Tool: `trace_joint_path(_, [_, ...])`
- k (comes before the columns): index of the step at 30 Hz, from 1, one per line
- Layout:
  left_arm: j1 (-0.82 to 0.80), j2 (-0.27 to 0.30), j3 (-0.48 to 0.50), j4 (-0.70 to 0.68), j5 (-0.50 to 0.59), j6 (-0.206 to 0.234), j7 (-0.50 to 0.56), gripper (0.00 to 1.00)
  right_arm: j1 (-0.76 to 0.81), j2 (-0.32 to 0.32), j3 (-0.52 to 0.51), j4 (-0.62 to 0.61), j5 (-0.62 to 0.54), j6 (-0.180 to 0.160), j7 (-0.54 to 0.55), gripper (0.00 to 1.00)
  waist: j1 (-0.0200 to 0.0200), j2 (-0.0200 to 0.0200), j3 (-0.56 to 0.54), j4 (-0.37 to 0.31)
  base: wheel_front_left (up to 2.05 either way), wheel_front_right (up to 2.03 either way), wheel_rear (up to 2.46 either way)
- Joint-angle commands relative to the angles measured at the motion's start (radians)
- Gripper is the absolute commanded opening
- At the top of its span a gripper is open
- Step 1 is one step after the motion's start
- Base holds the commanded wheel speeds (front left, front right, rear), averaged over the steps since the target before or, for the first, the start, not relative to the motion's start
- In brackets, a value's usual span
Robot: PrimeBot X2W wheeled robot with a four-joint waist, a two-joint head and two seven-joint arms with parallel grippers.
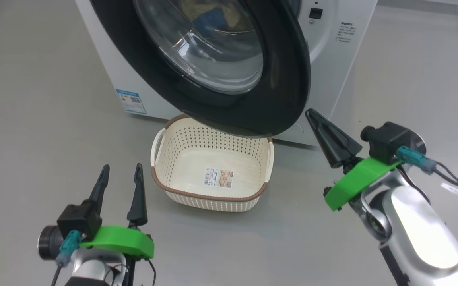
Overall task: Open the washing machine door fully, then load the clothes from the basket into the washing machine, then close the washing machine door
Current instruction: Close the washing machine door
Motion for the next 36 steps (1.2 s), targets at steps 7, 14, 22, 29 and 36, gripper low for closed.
trace_joint_path(7, [-0.079, -0.022, 0.029, -0.016, 0.033, -0.021, -0.014, 1.0, -0.214, 0.007, 0.052, 0.138, 0.047, 0.004, -0.046, 0.0, 0.0, 0.0, 0.042, 0.053, 0.0, 0.0, 0.0])
trace_joint_path(14, [-0.111, -0.059, 0.031, -0.007, 0.061, -0.047, -0.014, 1.0, -0.361, 0.006, 0.059, 0.288, 0.067, 0.004, -0.09, 0.0, 0.0, 0.0, 0.079, 0.084, 0.0, 0.0, 0.0])
trace_joint_path(22, [-0.128, -0.088, 0.046, 0.005, 0.091, -0.075, -0.014, 1.0, -0.475, 0.0, 0.061, 0.416, 0.087, 0.004, -0.13, 0.0, 0.0, 0.0, 0.106, 0.098, 0.0, 0.0, 0.0])
trace_joint_path(29, [-0.135, -0.109, 0.06, 0.009, 0.113, -0.094, -0.014, 1.0, -0.534, -0.01, 0.061, 0.487, 0.099, 0.004, -0.15, 0.0, 0.0, 0.0, 0.123, 0.106, 0.0, 0.0, 0.0])
trace_joint_path(36, [-0.15, -0.129, 0.072, 0.007, 0.134, -0.11, -0.014, 1.0, -0.589, -0.045, 0.032, 0.535, 0.097, 0.004, -0.158, 0.0, 0.0, 0.0, 0.156, 0.115, 0.0, 0.0, 0.0])
